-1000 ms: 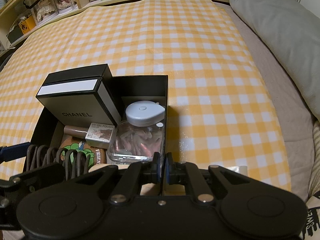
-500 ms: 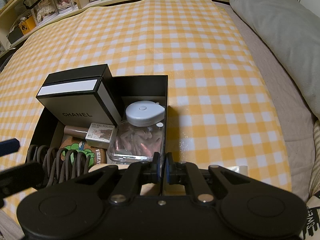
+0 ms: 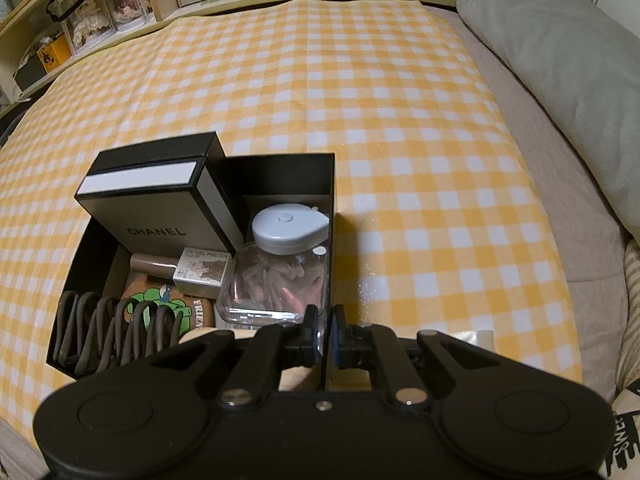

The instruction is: Organize rigid objects

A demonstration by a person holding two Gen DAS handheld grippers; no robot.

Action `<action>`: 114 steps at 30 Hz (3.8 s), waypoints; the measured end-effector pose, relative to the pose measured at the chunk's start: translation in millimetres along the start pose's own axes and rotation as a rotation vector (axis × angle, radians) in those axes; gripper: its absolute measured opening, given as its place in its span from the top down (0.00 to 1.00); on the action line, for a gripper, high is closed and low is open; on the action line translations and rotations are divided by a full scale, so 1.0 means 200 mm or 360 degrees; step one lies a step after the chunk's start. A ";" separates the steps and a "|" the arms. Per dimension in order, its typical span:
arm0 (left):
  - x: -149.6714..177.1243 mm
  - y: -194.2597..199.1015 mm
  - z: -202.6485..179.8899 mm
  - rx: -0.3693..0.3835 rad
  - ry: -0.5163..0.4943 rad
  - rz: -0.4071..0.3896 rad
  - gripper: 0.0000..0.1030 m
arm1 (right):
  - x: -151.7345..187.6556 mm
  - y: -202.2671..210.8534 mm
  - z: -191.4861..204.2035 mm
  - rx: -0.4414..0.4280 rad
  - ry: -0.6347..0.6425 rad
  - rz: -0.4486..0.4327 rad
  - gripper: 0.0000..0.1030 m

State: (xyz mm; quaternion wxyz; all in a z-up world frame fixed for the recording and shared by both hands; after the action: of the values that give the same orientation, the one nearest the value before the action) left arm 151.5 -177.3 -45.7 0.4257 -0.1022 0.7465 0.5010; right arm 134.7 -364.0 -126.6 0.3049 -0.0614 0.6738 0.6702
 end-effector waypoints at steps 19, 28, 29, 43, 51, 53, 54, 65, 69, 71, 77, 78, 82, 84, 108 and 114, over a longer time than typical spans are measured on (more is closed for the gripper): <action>0.05 0.18 0.03 -0.0060 -0.0062 -0.0107 0.00 | 0.10 0.64 0.10 -0.0054 -0.0068 -0.0491 0.50; 0.14 0.32 0.07 -0.0056 -0.0063 -0.0170 0.00 | 0.28 0.83 0.12 -0.0030 -0.0110 -0.0658 0.26; 0.16 0.34 0.08 -0.0054 -0.0058 -0.0175 0.00 | 0.29 0.85 0.11 -0.0034 -0.0107 -0.0680 0.25; 0.30 0.46 0.12 -0.0135 -0.0054 -0.0282 0.00 | 0.47 1.00 0.18 0.0026 -0.0049 -0.0832 0.01; 0.34 0.49 0.13 -0.0150 -0.0058 -0.0289 0.00 | 0.54 0.99 0.16 0.0116 -0.0075 -0.0884 0.00; 0.35 0.50 0.13 -0.0154 -0.0059 -0.0292 0.00 | 0.55 0.99 0.16 0.0129 -0.0076 -0.0887 0.00; 0.35 0.50 0.13 -0.0154 -0.0058 -0.0292 0.00 | 0.55 0.99 0.17 0.0136 -0.0070 -0.0892 0.00; 0.36 0.51 0.13 -0.0173 -0.0052 -0.0286 0.00 | 0.56 0.98 0.19 0.0144 -0.0033 -0.0902 0.00; 0.36 0.51 0.13 -0.0178 -0.0060 -0.0284 0.00 | 0.56 0.98 0.18 0.0139 -0.0046 -0.0902 0.00; 0.36 0.51 0.13 -0.0180 -0.0063 -0.0284 0.00 | 0.56 0.98 0.19 0.0137 -0.0049 -0.0903 0.00; 0.36 0.51 0.13 -0.0178 -0.0066 -0.0286 0.00 | 0.57 0.99 0.19 0.0125 -0.0050 -0.0906 0.00; 0.36 0.51 0.13 -0.0177 -0.0067 -0.0286 0.00 | 0.57 0.99 0.19 0.0124 -0.0051 -0.0906 0.00; 0.36 0.51 0.13 -0.0179 -0.0066 -0.0287 0.00 | 0.57 0.99 0.19 0.0125 -0.0051 -0.0905 0.00; 0.36 0.51 0.13 -0.0179 -0.0066 -0.0286 0.00 | 0.57 0.99 0.19 0.0122 -0.0052 -0.0905 0.00; 0.36 0.51 0.12 -0.0174 -0.0078 -0.0287 0.00 | 0.57 1.00 0.20 0.0119 -0.0053 -0.0906 0.00; 0.36 0.51 0.12 -0.0174 -0.0077 -0.0286 0.00 | 0.57 0.99 0.20 0.0119 -0.0053 -0.0906 0.00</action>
State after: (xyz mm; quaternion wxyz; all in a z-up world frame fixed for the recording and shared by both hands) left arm 60.7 -88.3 -34.0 0.4807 -0.1797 0.6954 0.5031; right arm -41.6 -271.3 -7.2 0.4939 -0.2258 0.6486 0.5333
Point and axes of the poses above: each gripper's, at about its wrist camera, not at the fingertips, and y roughly against the way its jaws point, z to its left, x to its underside, the point moved 8 cm from there along -y, roughly the way its jaws point, and after that the axes turned 3 degrees about -y, right-handed, at the moved point
